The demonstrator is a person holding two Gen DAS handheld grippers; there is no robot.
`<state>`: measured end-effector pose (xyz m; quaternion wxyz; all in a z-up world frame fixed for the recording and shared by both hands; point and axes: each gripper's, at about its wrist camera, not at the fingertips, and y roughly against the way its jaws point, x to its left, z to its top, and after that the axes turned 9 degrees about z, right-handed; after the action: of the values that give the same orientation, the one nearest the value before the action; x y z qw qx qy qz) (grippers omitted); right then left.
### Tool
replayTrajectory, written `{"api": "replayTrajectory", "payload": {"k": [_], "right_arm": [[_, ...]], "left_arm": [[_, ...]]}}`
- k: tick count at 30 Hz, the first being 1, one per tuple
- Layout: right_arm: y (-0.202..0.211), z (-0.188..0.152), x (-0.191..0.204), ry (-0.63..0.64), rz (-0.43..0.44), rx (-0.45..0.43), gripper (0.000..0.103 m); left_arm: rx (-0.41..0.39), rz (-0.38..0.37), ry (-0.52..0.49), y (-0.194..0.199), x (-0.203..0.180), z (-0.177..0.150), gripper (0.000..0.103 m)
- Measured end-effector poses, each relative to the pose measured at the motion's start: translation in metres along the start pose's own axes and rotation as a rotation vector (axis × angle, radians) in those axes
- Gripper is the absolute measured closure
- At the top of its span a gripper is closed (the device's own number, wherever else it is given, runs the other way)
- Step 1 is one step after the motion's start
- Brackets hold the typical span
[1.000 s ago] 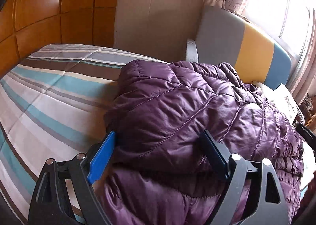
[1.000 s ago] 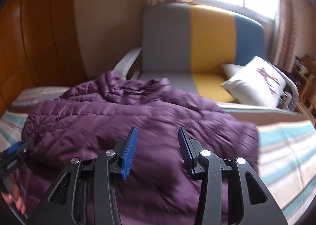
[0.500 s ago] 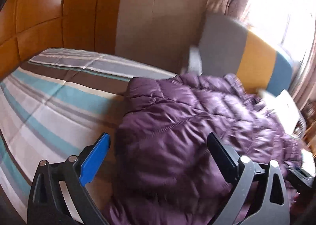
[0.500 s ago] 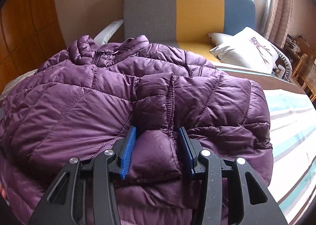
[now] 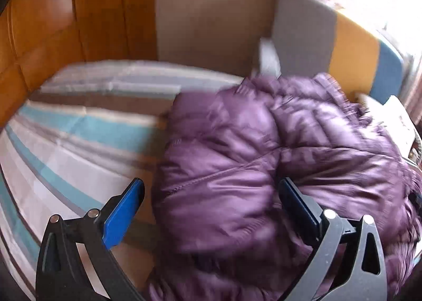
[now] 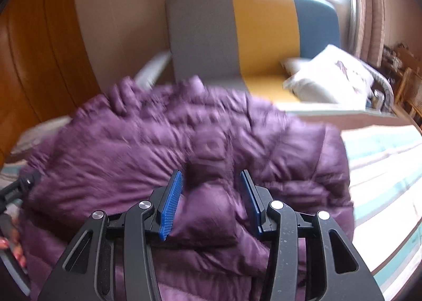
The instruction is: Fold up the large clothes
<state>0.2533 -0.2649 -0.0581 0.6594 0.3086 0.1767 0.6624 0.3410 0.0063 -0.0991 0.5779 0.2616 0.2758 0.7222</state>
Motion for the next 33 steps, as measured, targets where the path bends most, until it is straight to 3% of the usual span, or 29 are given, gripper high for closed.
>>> {"api": "replayTrajectory", "payload": {"k": [3,6,10,14,19,23,27,33], "right_arm": [[-0.004,0.014,0.016,0.040,0.031,0.008,0.057],[-0.023,0.019,0.029,0.064,0.040,0.046,0.058],[-0.054,0.015,0.027,0.055,0.026,0.088,0.057],[-0.066,0.003,0.022,0.032,0.034,0.097,0.057],[-0.070,0.000,0.029,0.067,-0.012,0.100,0.057],[-0.066,0.002,0.026,0.049,0.017,0.101,0.056],[-0.037,0.004,0.024,0.034,0.054,0.069,0.044],[0.013,-0.015,0.026,0.019,0.120,0.095,0.043]], "left_arm": [[-0.080,-0.035,-0.063,0.023,-0.022,0.007,0.002],[-0.078,-0.072,-0.159,0.022,-0.057,0.016,0.002],[-0.067,-0.020,-0.304,-0.006,-0.092,0.011,0.002],[0.033,-0.107,-0.241,-0.033,-0.084,0.011,0.002],[0.023,-0.074,-0.262,-0.035,-0.091,0.010,0.002],[0.008,-0.059,-0.266,-0.030,-0.092,0.005,0.002],[-0.016,-0.029,-0.264,-0.008,-0.086,-0.004,0.002],[-0.023,-0.068,-0.250,0.026,-0.063,-0.019,0.002]]}}
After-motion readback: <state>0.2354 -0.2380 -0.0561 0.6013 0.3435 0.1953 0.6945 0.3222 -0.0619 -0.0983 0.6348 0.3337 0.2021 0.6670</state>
